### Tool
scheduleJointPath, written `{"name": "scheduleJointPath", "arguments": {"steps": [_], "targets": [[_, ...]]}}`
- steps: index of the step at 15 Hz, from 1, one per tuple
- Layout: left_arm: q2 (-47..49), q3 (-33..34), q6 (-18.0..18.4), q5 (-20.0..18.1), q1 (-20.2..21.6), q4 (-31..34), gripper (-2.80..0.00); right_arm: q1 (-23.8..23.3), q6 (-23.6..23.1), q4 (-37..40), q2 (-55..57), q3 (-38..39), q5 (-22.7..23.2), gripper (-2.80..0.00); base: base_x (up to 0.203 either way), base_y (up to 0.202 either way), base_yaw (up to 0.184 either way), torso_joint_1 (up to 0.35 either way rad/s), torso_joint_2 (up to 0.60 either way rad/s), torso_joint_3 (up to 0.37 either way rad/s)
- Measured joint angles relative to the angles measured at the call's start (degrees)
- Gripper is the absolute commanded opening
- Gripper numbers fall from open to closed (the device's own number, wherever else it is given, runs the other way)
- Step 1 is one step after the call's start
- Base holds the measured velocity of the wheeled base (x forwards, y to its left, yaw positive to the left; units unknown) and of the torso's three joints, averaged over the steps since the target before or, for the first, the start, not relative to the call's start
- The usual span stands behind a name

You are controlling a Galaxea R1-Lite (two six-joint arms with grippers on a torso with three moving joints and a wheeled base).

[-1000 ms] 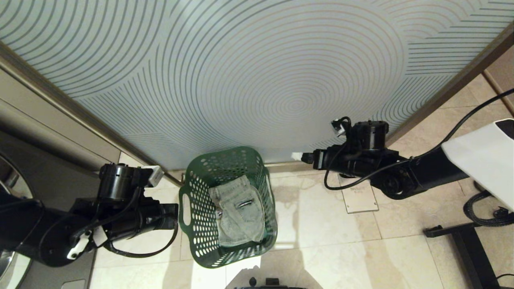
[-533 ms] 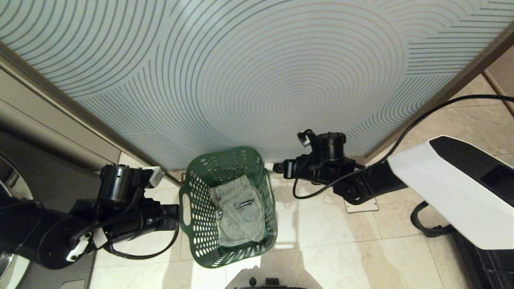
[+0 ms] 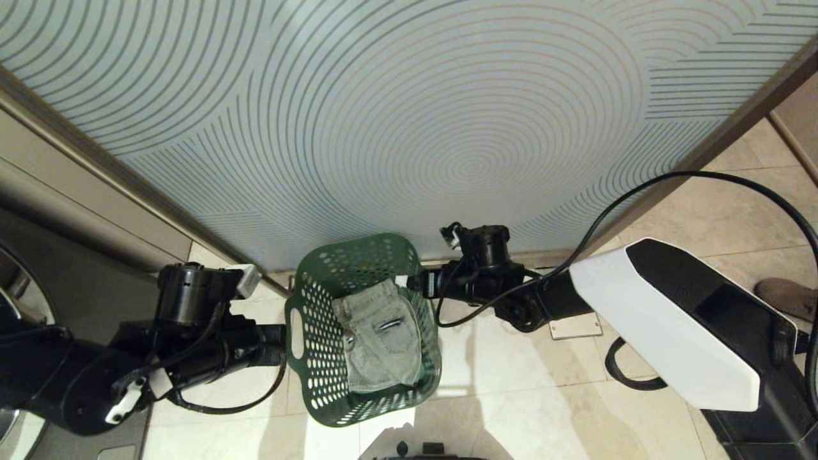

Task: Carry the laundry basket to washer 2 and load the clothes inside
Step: Pick up the clothes basket and put it beside the washing machine

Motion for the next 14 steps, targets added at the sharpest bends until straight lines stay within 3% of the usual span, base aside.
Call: {"name": "scheduleJointPath", "arguments": {"steps": [7, 10, 11, 14], "targets": [[6.3, -6.7, 0.2, 4.1, -0.5, -0.3, -2.8, 1.6, 0.5, 2.5, -0.3, 0.3, -2.1, 0.0, 0.0, 0.0, 0.0, 0.0, 0.0, 0.0], [9.8, -7.8, 0.4, 4.9, -0.7, -4.0, -2.8, 1.7, 1.8, 4.0, -1.0, 0.4, -2.2, 0.0, 0.0, 0.0, 0.0, 0.0, 0.0, 0.0], [11.0, -8.0, 0.5, 5.0, -0.8, -5.6, 0.0, 1.7, 2.1, 4.5, -1.2, 0.4, -2.2, 0.0, 0.0, 0.0, 0.0, 0.0, 0.0, 0.0], [13.0, -8.9, 0.4, 5.1, -0.9, -6.4, 0.0, 1.7, 2.4, 5.3, -1.6, 0.4, -2.2, 0.0, 0.0, 0.0, 0.0, 0.0, 0.0, 0.0]]}}
